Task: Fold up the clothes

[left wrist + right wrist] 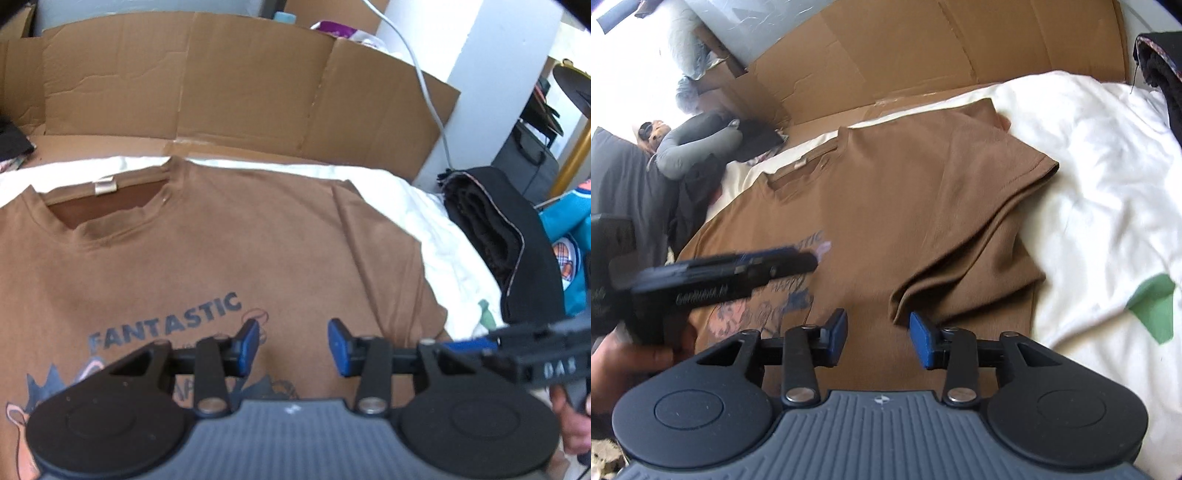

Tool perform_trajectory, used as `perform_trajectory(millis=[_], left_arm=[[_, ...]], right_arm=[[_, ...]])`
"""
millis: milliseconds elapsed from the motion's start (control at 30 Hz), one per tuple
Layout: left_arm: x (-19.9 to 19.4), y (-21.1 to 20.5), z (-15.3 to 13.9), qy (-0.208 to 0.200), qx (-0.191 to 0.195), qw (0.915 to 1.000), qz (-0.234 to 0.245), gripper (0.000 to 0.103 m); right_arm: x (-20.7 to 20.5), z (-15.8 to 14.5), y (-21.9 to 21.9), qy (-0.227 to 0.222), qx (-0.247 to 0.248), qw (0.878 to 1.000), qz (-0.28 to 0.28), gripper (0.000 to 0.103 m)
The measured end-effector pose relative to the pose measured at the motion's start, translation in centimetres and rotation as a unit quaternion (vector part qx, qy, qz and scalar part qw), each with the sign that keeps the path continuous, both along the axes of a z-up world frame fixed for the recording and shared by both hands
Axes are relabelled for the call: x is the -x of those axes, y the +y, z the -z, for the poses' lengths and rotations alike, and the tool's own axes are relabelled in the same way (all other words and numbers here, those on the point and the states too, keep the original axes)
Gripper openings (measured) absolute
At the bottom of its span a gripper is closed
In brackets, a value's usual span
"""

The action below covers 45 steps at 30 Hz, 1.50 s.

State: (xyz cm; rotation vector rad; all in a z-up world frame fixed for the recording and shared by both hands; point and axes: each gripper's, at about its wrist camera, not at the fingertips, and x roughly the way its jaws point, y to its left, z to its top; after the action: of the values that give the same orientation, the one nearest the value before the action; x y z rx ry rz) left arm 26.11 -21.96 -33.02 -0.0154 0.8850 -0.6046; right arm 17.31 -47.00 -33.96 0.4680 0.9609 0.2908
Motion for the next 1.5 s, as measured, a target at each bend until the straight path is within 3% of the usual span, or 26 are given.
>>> perform_trajectory(millis=[233, 500, 733, 867, 1100, 1133, 1200, 1367, 1500], left_arm=[[-0.5, -2.8, -1.0, -0.019, 0.01, 0.9996, 0.019, 0.046], [-0.8, -6.4, -1.2, -0.031, 0.008, 0.9982, 0.05, 0.051], [-0.6, -5.5, 0.1, -0.015, 0.008, 0.999, 0.041, 0.051], [-0.6, -4.4, 0.0, -0.014, 0.005, 0.9993, 0.033, 0.051], [-1.0, -3.0, -0.2, -0.021, 0.004, 0.9996, 0.018, 0.051], [-1.0, -2.8, -0.1, -0.019, 0.003, 0.9997, 0.016, 0.051], [-1.2, -2.7, -0.1, -0.02, 0.001, 0.9997, 0.013, 0.051], [-1.4, -1.9, 0.1, -0.018, 0.0, 0.9998, 0.0, 0.051], [-1.4, -1.1, 0.5, -0.012, -0.002, 0.9998, -0.013, 0.051]], right_arm=[[1.3, -1.1, -2.0, -0.016, 0.001, 1.0, 0.025, 0.044], [0.7, -1.2, -6.4, -0.024, 0.01, 0.993, 0.118, 0.044], [-3.3, 1.1, -9.6, -0.008, -0.04, 0.98, 0.192, 0.044], [-4.9, 3.8, -10.2, 0.026, -0.072, 0.97, 0.231, 0.044], [-5.9, 4.4, -9.4, 0.016, -0.087, 0.967, 0.239, 0.044], [-6.1, 4.3, -9.3, 0.015, -0.089, 0.967, 0.239, 0.042], [-6.6, 4.1, -9.1, 0.013, -0.087, 0.968, 0.235, 0.02], [-7.2, 2.0, -8.2, -0.022, -0.075, 0.977, 0.199, 0.003], [-7.9, 0.5, -6.9, -0.039, -0.074, 0.98, 0.178, 0.001]])
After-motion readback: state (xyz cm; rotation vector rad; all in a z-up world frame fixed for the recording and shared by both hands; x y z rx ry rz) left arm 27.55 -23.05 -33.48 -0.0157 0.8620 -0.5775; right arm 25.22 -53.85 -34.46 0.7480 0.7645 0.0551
